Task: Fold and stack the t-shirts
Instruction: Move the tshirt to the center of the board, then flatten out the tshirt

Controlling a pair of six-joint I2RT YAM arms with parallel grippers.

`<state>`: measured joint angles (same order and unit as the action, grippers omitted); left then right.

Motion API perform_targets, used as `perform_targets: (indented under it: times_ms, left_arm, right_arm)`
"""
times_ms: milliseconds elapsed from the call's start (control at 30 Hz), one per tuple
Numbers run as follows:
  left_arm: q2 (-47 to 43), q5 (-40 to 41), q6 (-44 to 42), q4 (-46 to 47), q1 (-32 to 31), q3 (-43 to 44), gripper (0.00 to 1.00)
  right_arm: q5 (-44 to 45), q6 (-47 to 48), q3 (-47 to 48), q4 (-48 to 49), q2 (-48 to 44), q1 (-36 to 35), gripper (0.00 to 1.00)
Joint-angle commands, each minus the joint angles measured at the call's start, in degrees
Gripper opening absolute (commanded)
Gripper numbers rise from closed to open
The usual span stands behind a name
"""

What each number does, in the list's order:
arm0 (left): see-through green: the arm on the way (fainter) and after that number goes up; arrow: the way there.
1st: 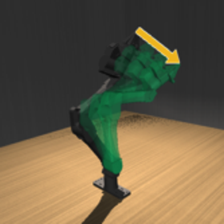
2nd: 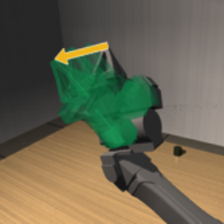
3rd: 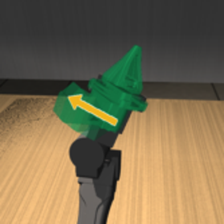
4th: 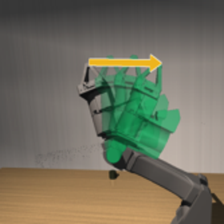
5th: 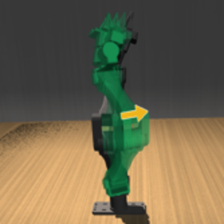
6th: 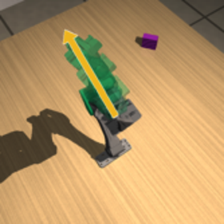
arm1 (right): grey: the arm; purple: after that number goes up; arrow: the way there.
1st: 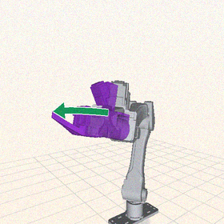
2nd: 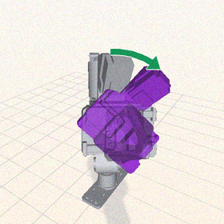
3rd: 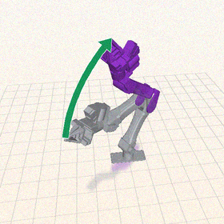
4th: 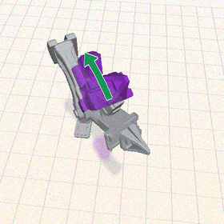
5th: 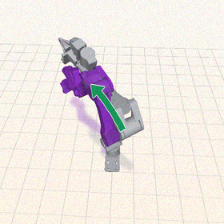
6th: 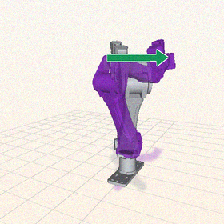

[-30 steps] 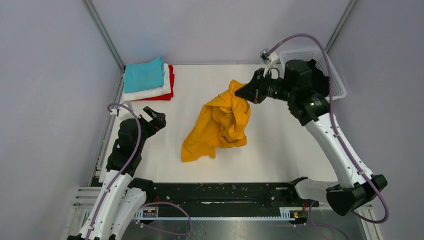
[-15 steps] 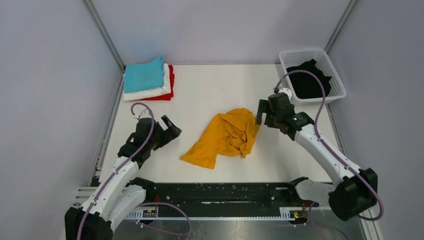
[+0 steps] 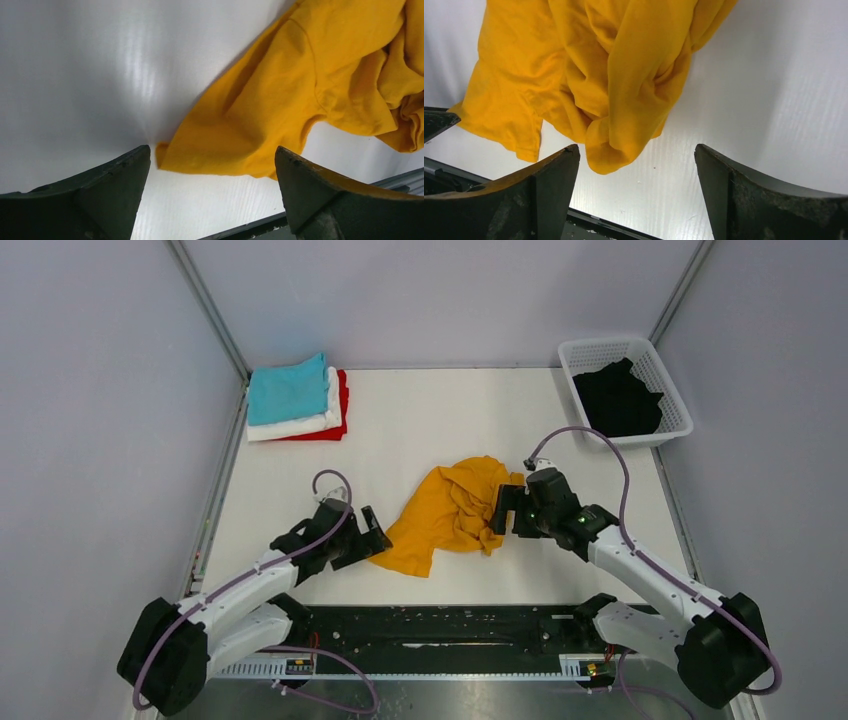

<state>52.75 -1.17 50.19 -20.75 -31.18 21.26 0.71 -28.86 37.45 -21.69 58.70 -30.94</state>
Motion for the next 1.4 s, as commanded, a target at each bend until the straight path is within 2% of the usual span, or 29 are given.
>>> perform_targets:
  times_ms: [0, 133, 167, 233, 333, 400, 433, 533, 633, 700, 767, 800, 867, 1033, 1133, 1267, 1367]
  left_arm:
    - [6.6, 0.9, 2.1, 7.7, -4.5, 1.9, 0.94]
    - [14.1, 0.9, 2.6, 12.2, -9.7, 4.0, 0.9]
    - [17.0, 0.9, 2.9, 12.9, -10.5, 5.2, 0.87]
    - [21.3, 0.9, 3.0, 13.9, -12.0, 7.0, 0.75]
    - [26.9, 0.9, 2.4, 14.2, -12.9, 10.1, 0.38]
    - [28.7, 0.9, 2.1, 14.1, -13.0, 11.3, 0.08]
    - [29.1, 2.2, 2.1, 13.9, -13.0, 11.7, 0.0]
    - [27.9, 4.4, 1.6, 13.0, -13.0, 11.7, 0.0]
    - [24.8, 9.3, 1.5, 10.5, -13.0, 11.1, 0.0]
    - [21.9, 13.2, 1.3, 8.0, -12.9, 10.8, 0.0]
    - [18.3, 16.6, 0.8, 5.9, -12.9, 10.8, 0.0]
    - [16.4, 18.0, 0.6, 4.7, -12.9, 10.9, 0.0]
    - [11.3, 21.2, 0.2, 2.6, -12.9, 11.5, 0.0]
    - [-5.1, 32.4, -0.9, -5.4, -12.8, 13.8, 0.0]
    - [-14.5, 36.4, -1.1, -9.1, -12.7, 14.7, 0.0]
    - [-26.5, 36.8, -3.1, -9.9, -12.7, 15.5, 0.0]
    - [-31.7, 35.8, -5.3, -9.3, -12.7, 17.2, 0.0]
  right_arm:
    - [-2.9, -2.7, -0.8, 7.1, 1.5, -1.1, 0.93]
    - [-1.2, -4.2, -0.6, 9.7, 3.4, -1.1, 0.92]
    - [0.2, -4.5, -0.7, 10.2, 3.6, -1.1, 0.92]
    - [1.9, -4.8, -0.8, 11.2, 4.2, -1.1, 0.92]
    - [4.6, -5.8, -0.8, 12.3, 5.2, -1.1, 0.92]
    - [5.9, -5.9, -0.4, 13.4, 6.7, -1.1, 0.92]
    - [6.1, -5.9, 0.0, 13.9, 7.8, -1.1, 0.9]
    - [6.8, -5.6, 1.0, 13.9, 11.2, -1.1, 0.8]
    - [8.5, -5.2, 1.4, 12.9, 13.8, -1.1, 0.5]
    - [11.4, -5.2, 1.4, 11.5, 13.6, -1.1, 0.23]
    - [15.0, -4.9, 1.3, 9.8, 10.8, -1.1, 0.08]
    - [16.7, -4.5, 1.4, 8.7, 9.2, -1.1, 0.05]
    - [19.0, -3.6, 1.4, 6.6, 4.9, -1.1, 0.0]
    - [24.5, -0.8, 1.4, -0.2, -9.8, -1.2, 0.0]
    - [25.6, 0.3, 0.8, -2.3, -17.1, -1.1, 0.0]
    - [23.5, 2.3, 0.7, -2.8, -26.0, -1.1, 0.0]
    - [20.3, 3.4, 1.2, -1.8, -30.6, -1.1, 0.0]
